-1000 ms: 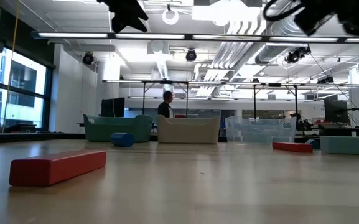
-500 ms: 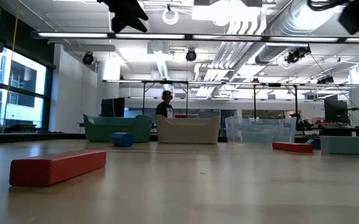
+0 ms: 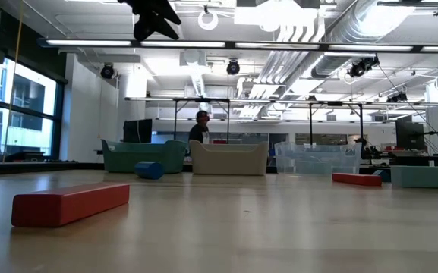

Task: Sort & place blocks by color
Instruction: Put the blue block into the gray bin

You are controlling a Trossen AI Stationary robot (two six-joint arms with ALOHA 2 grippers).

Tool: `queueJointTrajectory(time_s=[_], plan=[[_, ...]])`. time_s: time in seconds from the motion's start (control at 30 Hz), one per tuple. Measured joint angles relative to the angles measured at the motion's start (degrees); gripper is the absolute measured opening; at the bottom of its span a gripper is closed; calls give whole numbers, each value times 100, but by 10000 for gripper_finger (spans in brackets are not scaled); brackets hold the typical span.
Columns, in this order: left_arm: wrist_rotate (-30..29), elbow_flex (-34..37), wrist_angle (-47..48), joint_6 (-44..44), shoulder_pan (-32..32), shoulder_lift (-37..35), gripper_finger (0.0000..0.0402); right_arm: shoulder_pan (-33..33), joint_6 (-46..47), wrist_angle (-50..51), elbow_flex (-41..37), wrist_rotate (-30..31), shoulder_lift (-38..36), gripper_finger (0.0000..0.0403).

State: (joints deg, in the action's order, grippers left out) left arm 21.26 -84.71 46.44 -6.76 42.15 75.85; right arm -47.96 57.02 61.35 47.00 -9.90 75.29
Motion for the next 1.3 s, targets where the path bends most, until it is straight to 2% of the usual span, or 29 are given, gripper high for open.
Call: queueJointTrajectory(time_s=[0.17, 0.3, 0.67, 0.93, 1.3], plan=[[0, 0, 2, -62, 0, 0, 104, -436, -315, -576, -235, 133, 0, 195], [0, 0, 4, -121, 0, 0, 104, -674, -312, -658, -380, 373, 1, 195], [0, 0, 4, -121, 0, 0, 104, -695, -458, -1126, -401, 934, 31, 195], [0, 0, 7, -155, 0, 2, 104, -695, -29, -1674, -856, 654, 136, 195], [0, 0, 7, -206, 0, 0, 104, -695, -28, -1973, -1153, 524, 133, 195]])
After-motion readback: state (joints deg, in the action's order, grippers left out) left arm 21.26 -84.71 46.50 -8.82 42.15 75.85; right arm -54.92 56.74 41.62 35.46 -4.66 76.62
